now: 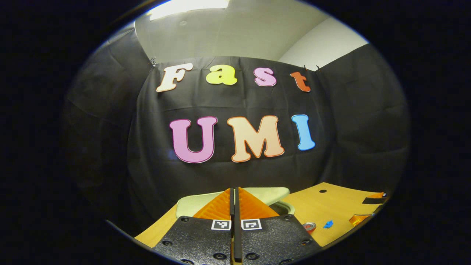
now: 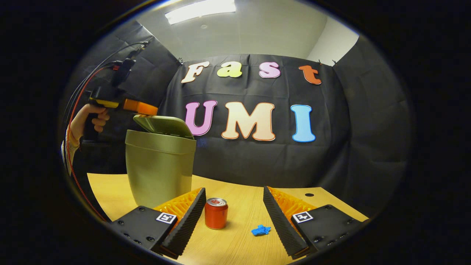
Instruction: Press the lid of the desktop garbage bin to open it, pick up the crumpled paper on the desktop and throw it into the bin, then pick up the pop can on the desktop and drop it into the bin, and finally close the garbage bin lid.
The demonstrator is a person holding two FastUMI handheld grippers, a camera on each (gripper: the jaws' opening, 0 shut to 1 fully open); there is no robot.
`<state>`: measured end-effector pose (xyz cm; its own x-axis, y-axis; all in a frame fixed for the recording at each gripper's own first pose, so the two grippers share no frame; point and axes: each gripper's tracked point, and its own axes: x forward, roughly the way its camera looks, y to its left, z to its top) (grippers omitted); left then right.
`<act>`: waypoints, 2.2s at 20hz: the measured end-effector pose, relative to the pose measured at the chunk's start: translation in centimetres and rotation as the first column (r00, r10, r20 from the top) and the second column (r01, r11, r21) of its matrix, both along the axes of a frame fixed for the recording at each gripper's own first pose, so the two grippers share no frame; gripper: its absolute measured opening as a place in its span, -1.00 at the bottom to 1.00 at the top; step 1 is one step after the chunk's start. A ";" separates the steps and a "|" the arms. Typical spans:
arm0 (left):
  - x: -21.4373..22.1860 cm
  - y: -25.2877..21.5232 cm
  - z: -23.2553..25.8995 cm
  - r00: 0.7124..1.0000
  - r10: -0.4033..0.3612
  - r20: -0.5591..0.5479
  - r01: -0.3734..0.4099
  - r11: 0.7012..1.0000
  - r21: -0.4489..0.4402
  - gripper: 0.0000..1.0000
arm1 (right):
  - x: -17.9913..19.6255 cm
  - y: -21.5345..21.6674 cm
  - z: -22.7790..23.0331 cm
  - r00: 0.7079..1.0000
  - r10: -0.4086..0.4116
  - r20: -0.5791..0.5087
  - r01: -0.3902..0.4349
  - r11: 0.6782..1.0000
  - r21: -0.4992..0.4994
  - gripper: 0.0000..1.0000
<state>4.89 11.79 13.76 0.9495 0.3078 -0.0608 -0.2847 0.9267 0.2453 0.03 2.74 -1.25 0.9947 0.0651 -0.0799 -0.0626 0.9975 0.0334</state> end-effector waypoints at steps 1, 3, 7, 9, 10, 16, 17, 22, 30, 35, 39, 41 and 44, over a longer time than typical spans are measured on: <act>0.0 -0.4 0.8 1.000 -0.008 0.014 0.008 1.000 0.005 -1.00 | 0.0 0.0 0.1 1.000 0.001 0.005 -0.001 1.000 -0.004 0.96; -0.1 -1.2 2.2 0.999 -0.022 0.039 0.021 1.000 0.021 -1.00 | -0.1 -0.1 0.3 1.000 0.000 0.009 0.000 1.000 -0.011 0.96; -0.4 -3.0 3.3 0.997 -0.049 0.059 0.046 0.998 0.041 -1.00 | -0.2 -0.7 0.5 1.000 -0.013 0.015 0.013 1.000 0.002 0.96; -0.6 -4.3 3.0 0.995 -0.078 0.060 0.077 0.997 0.027 -1.00 | -0.1 -1.0 0.2 1.000 -0.016 0.009 0.016 1.000 0.017 0.96; -0.7 -5.1 2.6 0.993 -0.100 0.058 0.100 0.995 0.013 -1.00 | -0.1 -1.2 0.1 1.000 -0.021 0.005 0.021 1.000 0.023 0.96; -2.4 -9.4 -2.9 0.978 -0.203 0.053 0.206 0.977 -0.059 -1.00 | 0.4 -1.7 -1.3 0.999 -0.026 -0.031 0.027 0.999 0.035 0.96; -2.7 -10.2 -4.1 0.974 -0.222 0.045 0.224 0.972 -0.067 -1.00 | 0.3 -1.7 -1.5 0.999 -0.027 -0.038 0.028 0.999 0.034 0.96; -4.3 -14.0 -10.8 0.936 -0.352 -0.025 0.345 0.928 -0.137 -1.00 | 0.7 -2.2 -2.5 0.997 -0.037 -0.065 0.039 0.999 0.024 0.96; -4.3 -14.7 -17.1 0.909 -0.405 -0.097 0.380 0.902 -0.207 0.22 | 1.1 -3.2 -4.4 0.992 -0.060 -0.113 0.063 0.998 0.017 0.96; -4.0 -13.0 -17.8 0.930 -0.361 -0.066 0.342 0.918 -0.199 0.90 | 1.5 -3.1 -5.8 0.988 -0.057 -0.145 0.058 0.998 -0.001 0.96; -4.1 -13.0 -18.6 0.925 -0.372 -0.075 0.348 0.910 -0.226 0.89 | 1.6 -3.4 -6.5 0.985 -0.065 -0.162 0.062 0.998 -0.021 0.96; -4.1 -12.9 -18.5 0.925 -0.374 -0.071 0.350 0.909 -0.228 0.89 | 1.6 -3.8 -6.3 0.984 -0.071 -0.161 0.068 0.997 -0.022 0.96; -4.1 -12.9 -18.8 0.924 -0.376 -0.072 0.351 0.907 -0.232 0.89 | 1.5 -4.7 -6.4 0.983 -0.076 -0.167 0.072 0.997 -0.030 1.00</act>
